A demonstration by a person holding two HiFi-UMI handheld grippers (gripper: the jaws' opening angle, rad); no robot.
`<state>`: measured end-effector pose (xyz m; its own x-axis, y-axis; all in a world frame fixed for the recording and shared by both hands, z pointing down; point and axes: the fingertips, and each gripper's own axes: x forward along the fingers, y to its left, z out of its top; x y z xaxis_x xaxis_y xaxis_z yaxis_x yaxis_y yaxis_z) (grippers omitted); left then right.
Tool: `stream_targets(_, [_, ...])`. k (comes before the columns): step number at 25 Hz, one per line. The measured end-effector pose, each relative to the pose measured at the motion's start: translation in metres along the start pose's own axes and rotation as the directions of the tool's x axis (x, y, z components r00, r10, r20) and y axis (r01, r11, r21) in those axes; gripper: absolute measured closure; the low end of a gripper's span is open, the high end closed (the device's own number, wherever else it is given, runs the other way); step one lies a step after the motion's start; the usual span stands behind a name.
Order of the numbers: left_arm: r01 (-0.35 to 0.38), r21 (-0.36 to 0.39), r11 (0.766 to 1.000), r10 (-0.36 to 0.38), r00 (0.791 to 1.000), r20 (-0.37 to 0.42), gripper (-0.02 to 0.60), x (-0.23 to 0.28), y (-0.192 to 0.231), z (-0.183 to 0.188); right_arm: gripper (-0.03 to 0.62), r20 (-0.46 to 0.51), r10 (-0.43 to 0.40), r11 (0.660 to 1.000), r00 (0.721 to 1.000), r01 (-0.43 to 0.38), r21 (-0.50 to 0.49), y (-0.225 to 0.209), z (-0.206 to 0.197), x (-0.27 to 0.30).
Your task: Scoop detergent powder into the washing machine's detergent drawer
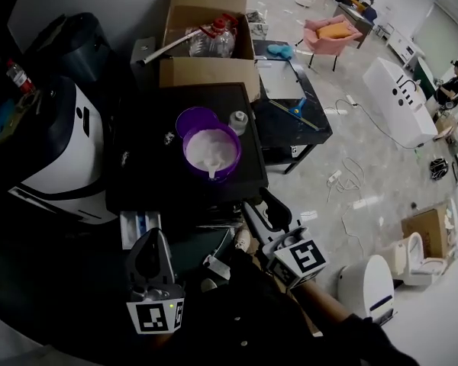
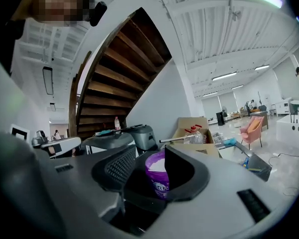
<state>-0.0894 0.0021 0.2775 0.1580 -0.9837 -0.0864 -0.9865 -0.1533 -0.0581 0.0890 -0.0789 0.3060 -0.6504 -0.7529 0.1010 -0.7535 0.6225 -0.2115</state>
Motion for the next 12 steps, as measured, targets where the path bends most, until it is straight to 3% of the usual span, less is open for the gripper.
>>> stream_targets(6, [0.005,-0.033,0.999,-0.006,0.999,-0.031,0.566,0.047,0.001,-0.011,0.408,-0.074,0.008,0.982,0.997,0.006,0.186,-0.01,-0.018,0.047])
stream_targets(9, [0.02,-0.031,0.999,-0.022,0.999,-0.043,0.566,0.065,0.0,-0.02,0.408,-0.118,0.017,0.94,0.993,0.024,0.341,-0.012,-0.04,0.066])
stream_targets(12, [0.036,-0.022,0.999,-0.037,0.998,-0.055,0.566,0.08,-0.002,-0.028,0.408,-0.163,0.036,0.87,0.986,0.049,0.49,-0.011,-0.062,0.082])
